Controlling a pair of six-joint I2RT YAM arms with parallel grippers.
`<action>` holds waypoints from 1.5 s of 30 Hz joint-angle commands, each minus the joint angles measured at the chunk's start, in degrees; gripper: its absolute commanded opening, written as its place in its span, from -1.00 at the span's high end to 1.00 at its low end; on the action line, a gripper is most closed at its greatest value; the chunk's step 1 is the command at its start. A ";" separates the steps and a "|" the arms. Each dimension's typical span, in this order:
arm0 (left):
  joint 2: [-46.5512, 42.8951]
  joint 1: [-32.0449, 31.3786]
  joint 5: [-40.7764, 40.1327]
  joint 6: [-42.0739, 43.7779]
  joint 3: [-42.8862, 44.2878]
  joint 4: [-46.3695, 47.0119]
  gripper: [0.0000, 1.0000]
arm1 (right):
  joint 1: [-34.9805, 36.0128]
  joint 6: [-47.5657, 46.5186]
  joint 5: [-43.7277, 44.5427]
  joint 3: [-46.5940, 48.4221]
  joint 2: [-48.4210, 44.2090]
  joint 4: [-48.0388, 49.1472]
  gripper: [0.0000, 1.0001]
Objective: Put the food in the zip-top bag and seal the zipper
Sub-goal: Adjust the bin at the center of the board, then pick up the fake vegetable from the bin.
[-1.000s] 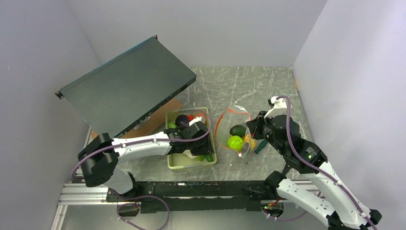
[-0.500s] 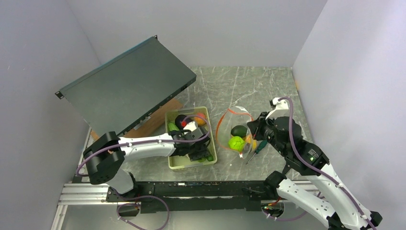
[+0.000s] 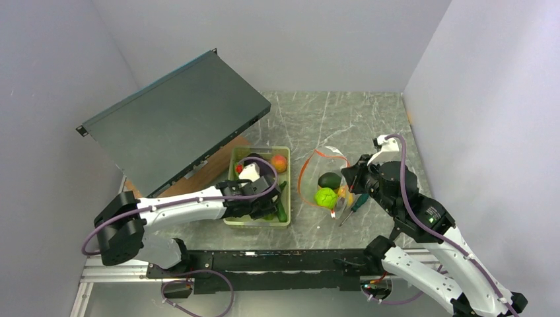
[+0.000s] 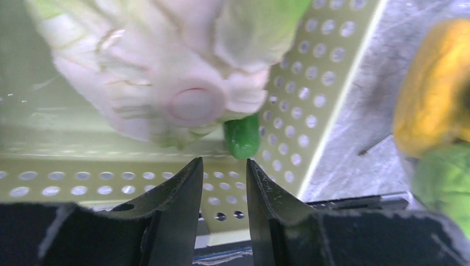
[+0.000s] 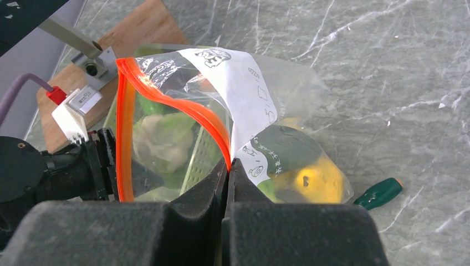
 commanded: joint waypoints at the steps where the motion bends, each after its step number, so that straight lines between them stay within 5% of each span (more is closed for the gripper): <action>1: -1.41 -0.32 3.35 0.40 -0.43 6.66 0.23 | 0.27 -0.06 -0.37 0.33 -0.81 1.74 1.00; 8: 5.15 -0.39 5.87 -0.36 4.99 5.95 0.15 | 0.26 -0.45 -0.03 1.21 -0.49 1.29 1.00; 28: 15.76 0.40 6.44 -6.19 -1.23 10.90 0.10 | 0.23 -0.60 -0.89 0.46 0.70 2.52 1.00; 31: 15.30 0.36 5.13 -5.29 -1.26 9.60 0.25 | 0.22 -0.36 -1.22 0.17 0.56 2.71 1.00; 36: 12.24 -1.02 0.10 -3.47 1.67 3.34 0.77 | 0.22 0.06 -1.35 -0.12 0.08 2.87 1.00; 45: 2.93 -4.76 -10.21 -1.14 5.38 -7.05 1.00 | 0.18 0.16 -1.14 -0.01 0.68 2.45 1.00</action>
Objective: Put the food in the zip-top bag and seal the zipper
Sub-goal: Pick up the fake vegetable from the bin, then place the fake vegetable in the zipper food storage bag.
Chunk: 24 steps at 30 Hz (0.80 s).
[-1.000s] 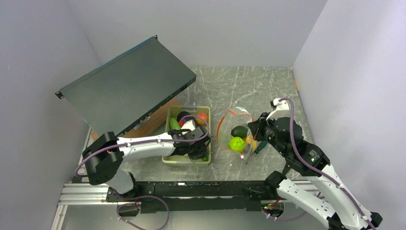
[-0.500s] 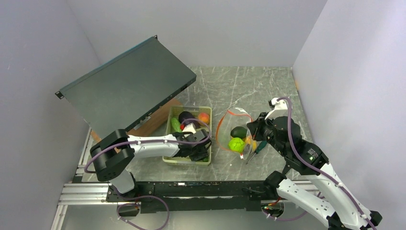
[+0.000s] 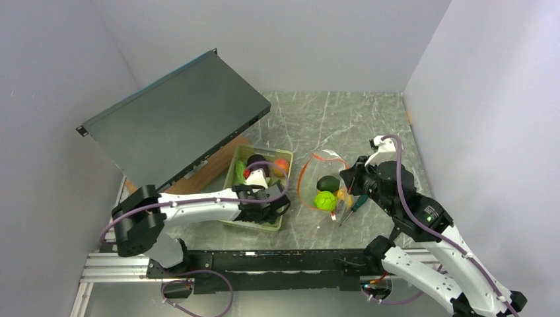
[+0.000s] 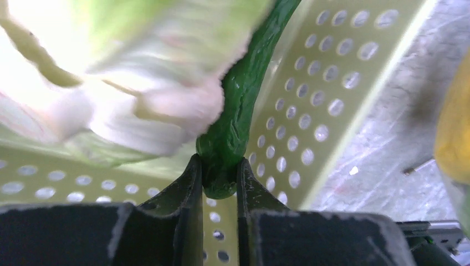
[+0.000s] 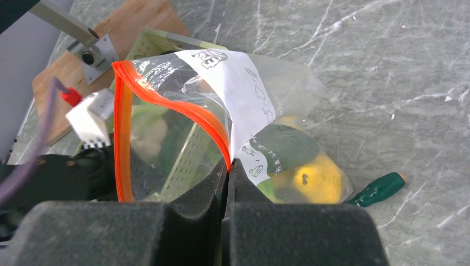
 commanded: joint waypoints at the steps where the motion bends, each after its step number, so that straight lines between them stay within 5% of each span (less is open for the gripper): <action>1: -6.37 -1.49 -7.44 2.08 3.59 -7.52 1.00 | 0.23 0.17 -0.05 0.76 0.62 3.16 1.00; 17: -27.71 -2.71 -2.80 23.26 -0.31 -2.27 1.00 | 0.25 -0.36 -1.79 1.11 4.91 7.72 1.00; 24: -31.36 -2.64 4.47 38.73 8.33 -10.73 1.00 | 0.23 -1.84 -2.07 3.31 8.55 8.37 1.00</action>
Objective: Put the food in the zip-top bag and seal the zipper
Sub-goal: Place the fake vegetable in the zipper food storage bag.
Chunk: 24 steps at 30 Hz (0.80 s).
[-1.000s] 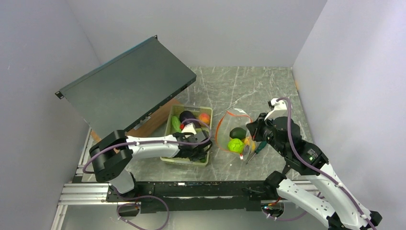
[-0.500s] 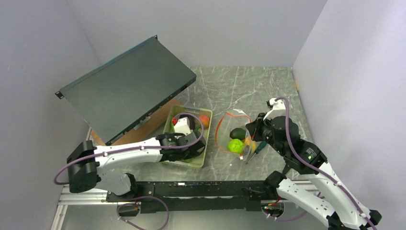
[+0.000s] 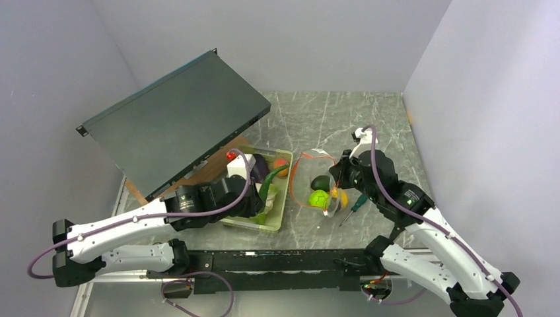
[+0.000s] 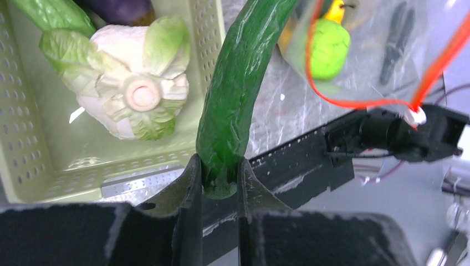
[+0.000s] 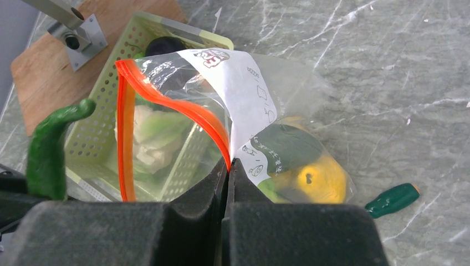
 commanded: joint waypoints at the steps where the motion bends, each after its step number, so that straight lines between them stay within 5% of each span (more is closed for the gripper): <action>1: 0.72 -0.29 6.35 13.80 9.33 -8.01 1.00 | 0.29 -0.91 -1.00 3.11 1.53 5.39 1.00; 5: 4.91 -0.37 10.42 18.38 18.58 -16.94 1.00 | 1.32 -0.38 -1.91 3.79 4.01 6.86 1.00; 11: 10.39 -0.37 12.69 20.81 22.51 -15.64 1.00 | 6.60 -0.57 3.36 5.19 5.90 6.77 1.00; 24: 27.91 2.54 7.74 19.02 35.91 -24.33 1.00 | 11.87 0.06 6.03 4.41 4.27 7.86 1.00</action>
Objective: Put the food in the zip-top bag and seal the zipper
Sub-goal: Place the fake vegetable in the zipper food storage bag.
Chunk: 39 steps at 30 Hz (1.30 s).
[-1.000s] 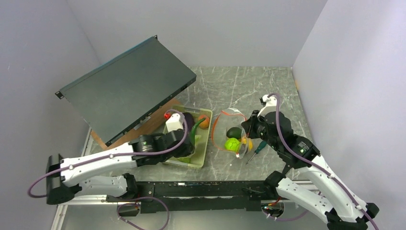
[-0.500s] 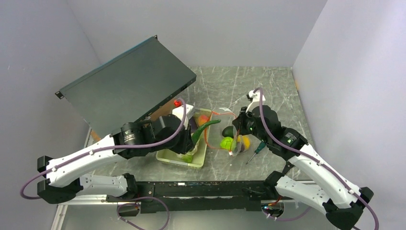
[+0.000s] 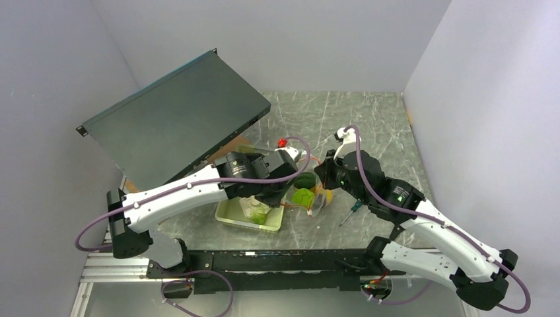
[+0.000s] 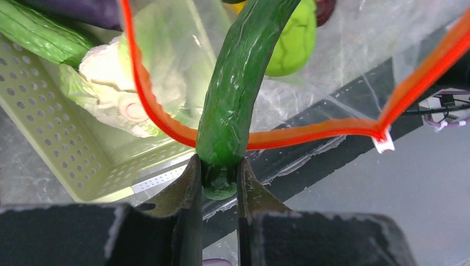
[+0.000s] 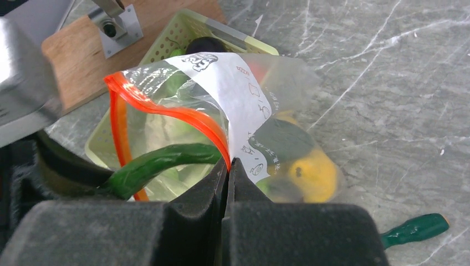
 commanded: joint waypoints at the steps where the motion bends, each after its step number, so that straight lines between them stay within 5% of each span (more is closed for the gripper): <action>1: 1.46 2.17 -1.89 -0.83 4.35 -2.30 1.00 | 1.05 0.42 0.82 0.60 -1.45 4.70 1.00; 13: 10.23 3.64 -0.51 -1.74 15.28 -2.87 0.87 | 4.13 2.29 1.16 -1.32 -1.85 5.95 1.00; 25: 13.79 4.42 5.69 -0.63 16.50 0.45 0.69 | 5.38 2.00 3.64 -2.48 -3.37 5.86 1.00; 32: 8.02 4.49 8.92 -2.34 8.53 9.00 -0.07 | 5.43 1.68 5.81 -2.45 -5.11 5.88 1.00; 39: -0.20 4.60 13.07 -2.46 2.61 17.10 -0.31 | 5.44 1.07 7.77 -2.36 -4.94 4.81 1.00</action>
